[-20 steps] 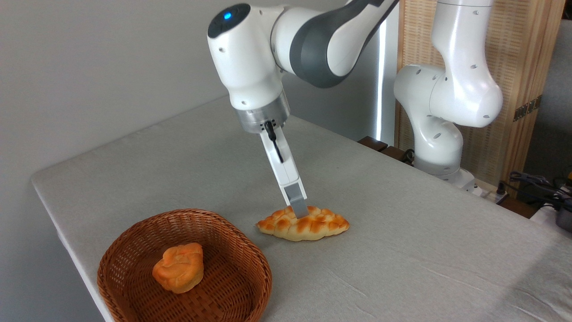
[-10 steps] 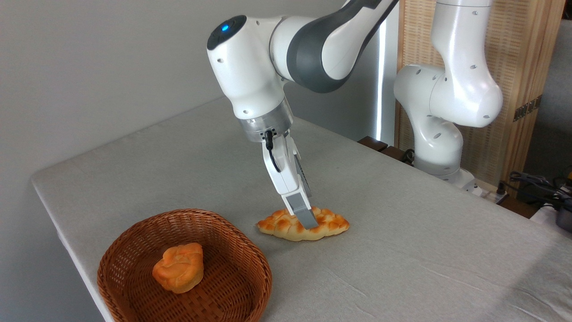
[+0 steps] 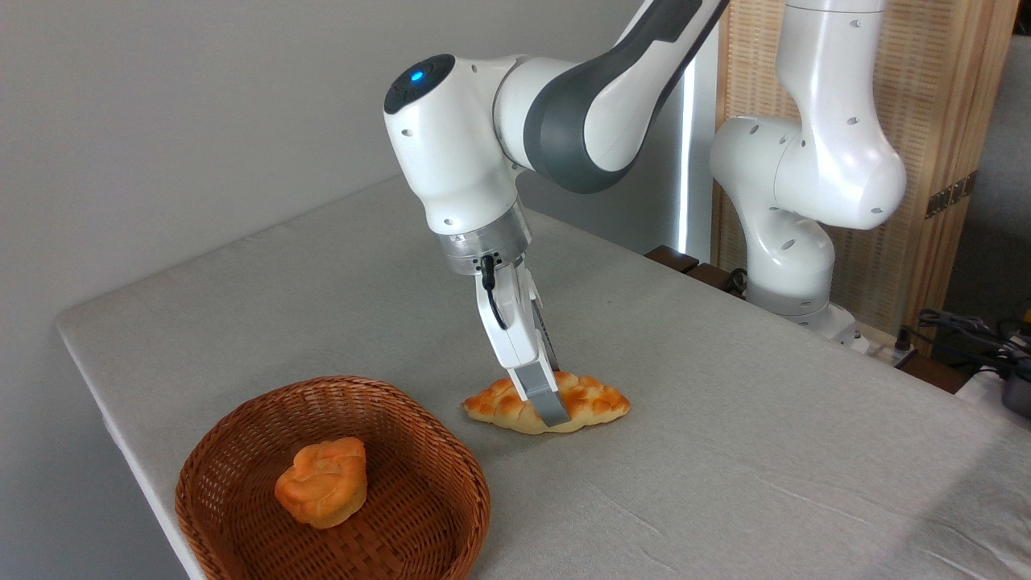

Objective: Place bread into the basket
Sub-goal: 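Close the gripper on the middle of the glazed bread roll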

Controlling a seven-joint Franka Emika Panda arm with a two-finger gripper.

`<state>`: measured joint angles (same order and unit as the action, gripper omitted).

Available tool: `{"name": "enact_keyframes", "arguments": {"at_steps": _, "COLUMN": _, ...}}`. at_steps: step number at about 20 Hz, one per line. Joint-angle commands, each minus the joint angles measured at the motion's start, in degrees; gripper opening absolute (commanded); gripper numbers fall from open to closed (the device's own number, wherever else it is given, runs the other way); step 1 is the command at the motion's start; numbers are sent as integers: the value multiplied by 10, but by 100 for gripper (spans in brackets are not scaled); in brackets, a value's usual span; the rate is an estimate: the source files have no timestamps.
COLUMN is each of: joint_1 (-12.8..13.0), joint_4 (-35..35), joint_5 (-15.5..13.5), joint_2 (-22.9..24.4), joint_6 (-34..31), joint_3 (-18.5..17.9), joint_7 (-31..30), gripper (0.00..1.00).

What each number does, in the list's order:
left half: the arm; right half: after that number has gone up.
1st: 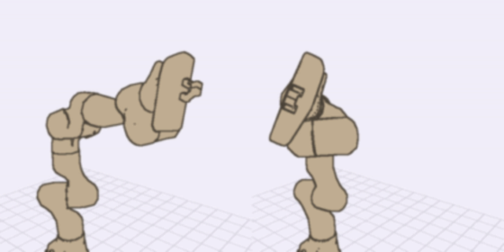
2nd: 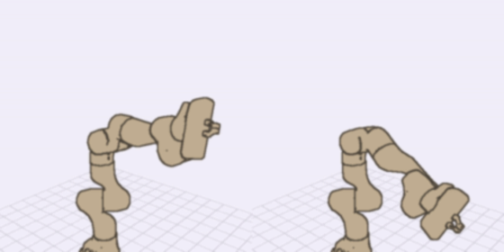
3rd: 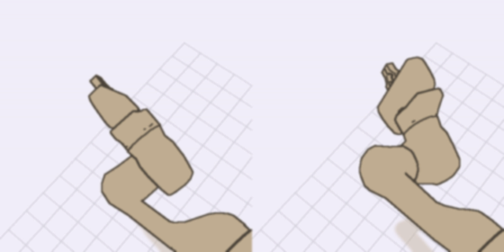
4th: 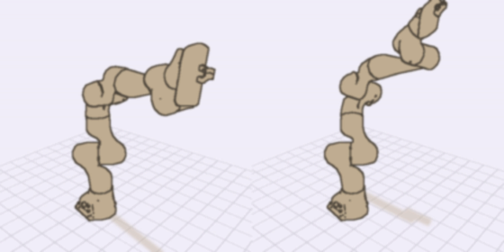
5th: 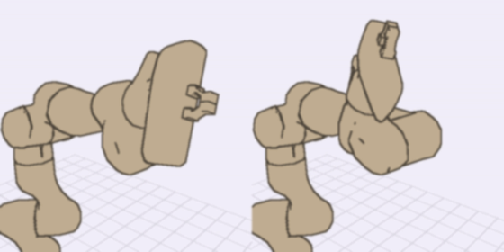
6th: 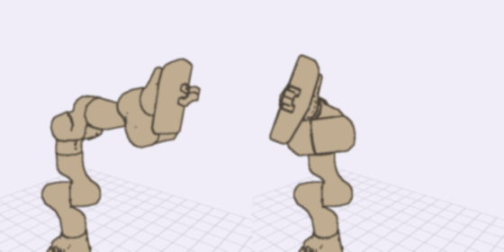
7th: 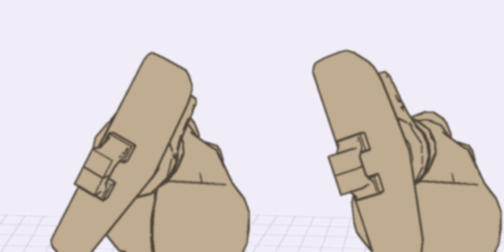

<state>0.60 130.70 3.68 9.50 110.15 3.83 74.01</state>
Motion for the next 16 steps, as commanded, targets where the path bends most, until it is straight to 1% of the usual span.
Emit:
{"name": "enact_keyframes", "arguments": {"at_steps": 1, "joint_1": 0, "joint_4": 6, "joint_5": 6, "joint_2": 5, "joint_6": 9, "joint_3": 0, "joint_7": 6, "gripper": 25}}
{"name": "enact_keyframes", "arguments": {"at_steps": 12, "joint_1": 1, "joint_4": 5, "joint_5": 6, "joint_2": -2, "joint_6": 9, "joint_3": 0, "joint_7": 5, "gripper": 24}}
{"name": "enact_keyframes", "arguments": {"at_steps": 16, "joint_1": 1, "joint_4": 0, "joint_5": 5, "joint_2": 5, "joint_6": -5, "joint_3": 0, "joint_7": 1, "gripper": 25}}
